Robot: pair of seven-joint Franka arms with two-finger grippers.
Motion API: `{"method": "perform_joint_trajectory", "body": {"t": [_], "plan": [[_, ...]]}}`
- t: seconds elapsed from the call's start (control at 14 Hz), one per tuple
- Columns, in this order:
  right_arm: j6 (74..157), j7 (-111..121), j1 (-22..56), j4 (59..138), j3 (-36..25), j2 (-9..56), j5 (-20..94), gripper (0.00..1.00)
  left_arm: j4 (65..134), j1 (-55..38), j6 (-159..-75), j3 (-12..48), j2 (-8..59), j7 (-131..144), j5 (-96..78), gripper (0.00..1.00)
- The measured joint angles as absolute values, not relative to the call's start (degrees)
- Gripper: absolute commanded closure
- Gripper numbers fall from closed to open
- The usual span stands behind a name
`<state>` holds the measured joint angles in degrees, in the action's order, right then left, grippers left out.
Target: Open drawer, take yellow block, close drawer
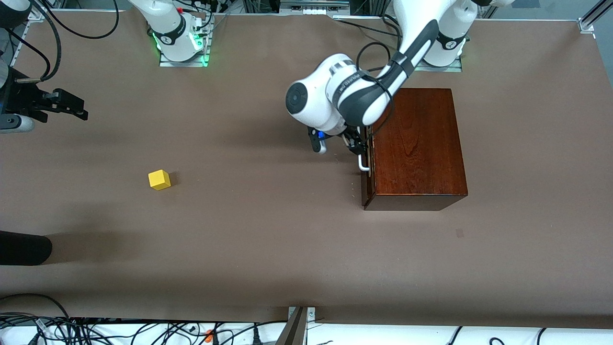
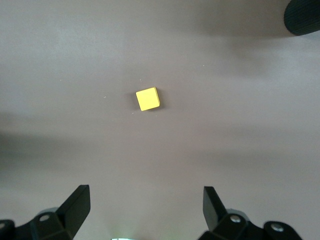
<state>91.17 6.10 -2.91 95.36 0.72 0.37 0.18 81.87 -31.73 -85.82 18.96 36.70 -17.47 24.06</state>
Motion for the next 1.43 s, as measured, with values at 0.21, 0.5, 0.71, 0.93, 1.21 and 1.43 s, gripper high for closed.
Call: {"method": "perform_joint_trajectory", "body": {"t": [0.21,0.5,0.71,0.93,1.21,1.43], "plan": [[91.17,6.08,-2.91,95.40,0.72,0.42,0.19,0.00,79.03,-35.56,-86.80,19.58,35.63,-0.99,22.95,0.00],[91.17,6.07,-2.92,95.44,0.72,0.43,0.19,0.00,72.39,-37.62,-86.78,19.56,33.94,22.12,21.58,0.00],[91.17,6.06,-2.92,95.46,0.72,0.44,0.19,0.00,69.44,-36.18,-86.52,18.52,30.45,36.58,19.68,0.00],[91.17,6.06,-2.94,95.51,0.71,0.51,0.19,0.00,68.89,-28.63,-86.13,18.08,25.34,44.44,14.95,0.00],[91.18,6.06,-2.97,95.54,0.70,0.55,0.20,0.00,68.99,-15.10,-79.98,17.93,19.09,42.47,6.50,0.00],[91.19,6.06,-3.00,95.54,0.70,0.55,0.20,0.00,70.78,-7.36,-78.36,16.86,16.17,29.75,3.25,0.00]]}}
